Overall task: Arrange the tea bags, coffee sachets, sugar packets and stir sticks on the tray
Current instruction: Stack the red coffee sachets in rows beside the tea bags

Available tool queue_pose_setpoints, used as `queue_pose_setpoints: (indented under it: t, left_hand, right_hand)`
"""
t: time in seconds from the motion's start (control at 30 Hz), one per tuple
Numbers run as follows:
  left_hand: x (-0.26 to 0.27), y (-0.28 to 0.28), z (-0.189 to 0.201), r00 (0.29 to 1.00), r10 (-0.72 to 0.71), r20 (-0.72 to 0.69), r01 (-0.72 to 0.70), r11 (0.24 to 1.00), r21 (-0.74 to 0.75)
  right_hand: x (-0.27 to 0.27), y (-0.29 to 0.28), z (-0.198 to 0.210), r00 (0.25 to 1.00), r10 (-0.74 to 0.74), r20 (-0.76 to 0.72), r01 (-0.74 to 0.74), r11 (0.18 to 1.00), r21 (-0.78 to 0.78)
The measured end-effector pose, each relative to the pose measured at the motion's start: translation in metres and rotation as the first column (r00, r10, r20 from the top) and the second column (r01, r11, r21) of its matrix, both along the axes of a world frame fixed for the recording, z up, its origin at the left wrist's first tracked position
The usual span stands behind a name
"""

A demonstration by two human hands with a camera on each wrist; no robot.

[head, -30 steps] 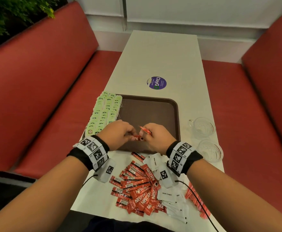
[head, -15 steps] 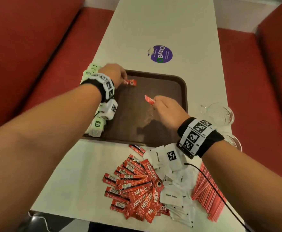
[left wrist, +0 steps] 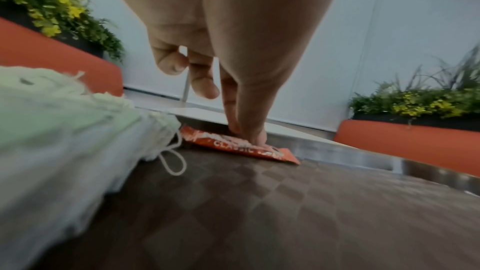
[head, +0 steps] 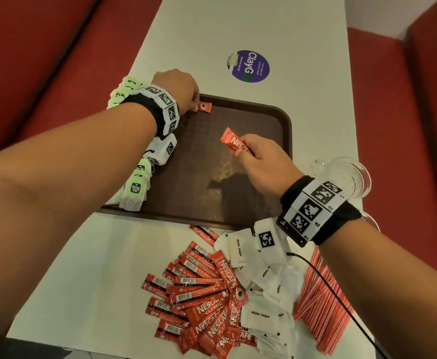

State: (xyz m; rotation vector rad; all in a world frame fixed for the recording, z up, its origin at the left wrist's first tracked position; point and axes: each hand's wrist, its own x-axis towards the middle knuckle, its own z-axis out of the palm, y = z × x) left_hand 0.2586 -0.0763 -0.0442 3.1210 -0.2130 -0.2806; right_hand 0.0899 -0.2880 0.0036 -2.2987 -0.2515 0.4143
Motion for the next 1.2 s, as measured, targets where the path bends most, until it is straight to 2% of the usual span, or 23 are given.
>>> queue_pose_setpoints:
  t: [0.1, 0.23, 0.3, 0.4, 0.47, 0.53, 0.6, 0.67, 0.8, 0.9, 1.0, 1.1, 1.2]
  left_hand:
    - [-0.004, -0.003, -0.002, 1.000, -0.012, -0.023, 0.012, 1.000, 0.015]
    - [-0.019, -0.006, 0.012, 0.998, -0.067, 0.019, 0.068, 0.997, -0.046]
    - [-0.035, -0.011, 0.027, 0.991, -0.121, 0.048, 0.129, 0.972, -0.198]
    - [-0.073, -0.017, 0.052, 0.971, -0.237, 0.004, 0.209, 0.850, -0.484]
    - [-0.098, -0.018, 0.057, 0.932, -0.355, -0.068, 0.260, 0.788, -0.558]
    - [-0.112, -0.017, 0.051, 0.894, -0.441, -0.075, 0.340, 0.780, -0.526]
    - [-0.113, -0.012, 0.042, 0.897, -0.438, -0.061, 0.348, 0.785, -0.512]
    - [-0.106, -0.003, 0.036, 0.923, -0.379, -0.062, 0.307, 0.825, -0.474]
    - [-0.082, 0.022, 0.020, 0.972, -0.212, -0.102, 0.180, 0.950, -0.257]
    - [-0.073, 0.029, 0.009, 0.978, -0.151, -0.147, 0.126, 0.978, -0.165]
    - [-0.070, 0.028, 0.002, 0.985, -0.109, -0.134, 0.094, 0.989, -0.115]
    - [-0.067, 0.025, 0.001, 0.991, -0.099, -0.093, 0.086, 0.987, -0.133]
    - [-0.067, 0.020, 0.002, 0.979, -0.153, -0.133, 0.135, 0.982, -0.134]
  right_hand:
    - [0.002, 0.000, -0.004, 1.000, 0.017, 0.016, -0.017, 1.000, -0.014]
    - [0.001, 0.001, -0.008, 0.999, -0.036, 0.005, 0.036, 0.999, -0.003]
    - [0.002, 0.002, -0.008, 0.998, -0.059, -0.003, 0.059, 0.998, -0.005]
    - [0.002, 0.004, -0.010, 0.997, -0.076, -0.010, 0.076, 0.997, 0.002]
    - [0.003, 0.005, -0.010, 0.996, -0.087, 0.034, 0.087, 0.996, 0.007]
    - [0.002, 0.007, -0.009, 0.994, -0.085, 0.062, 0.084, 0.996, 0.013]
    - [0.001, 0.009, -0.007, 0.995, -0.078, 0.056, 0.079, 0.997, -0.025]
    - [-0.004, 0.010, -0.007, 0.996, -0.074, 0.052, 0.079, 0.991, -0.108]
    - [-0.017, 0.011, -0.010, 0.990, 0.007, 0.138, 0.035, 0.953, -0.300]
    - [-0.035, 0.014, -0.010, 0.976, 0.217, -0.002, -0.195, 0.871, -0.451]
    - [-0.061, 0.022, -0.015, 0.925, 0.356, -0.132, -0.371, 0.779, -0.506]
    - [-0.080, 0.029, -0.019, 0.913, 0.368, -0.174, -0.398, 0.716, -0.574]
    - [-0.088, 0.034, -0.018, 0.914, 0.375, -0.155, -0.380, 0.657, -0.651]
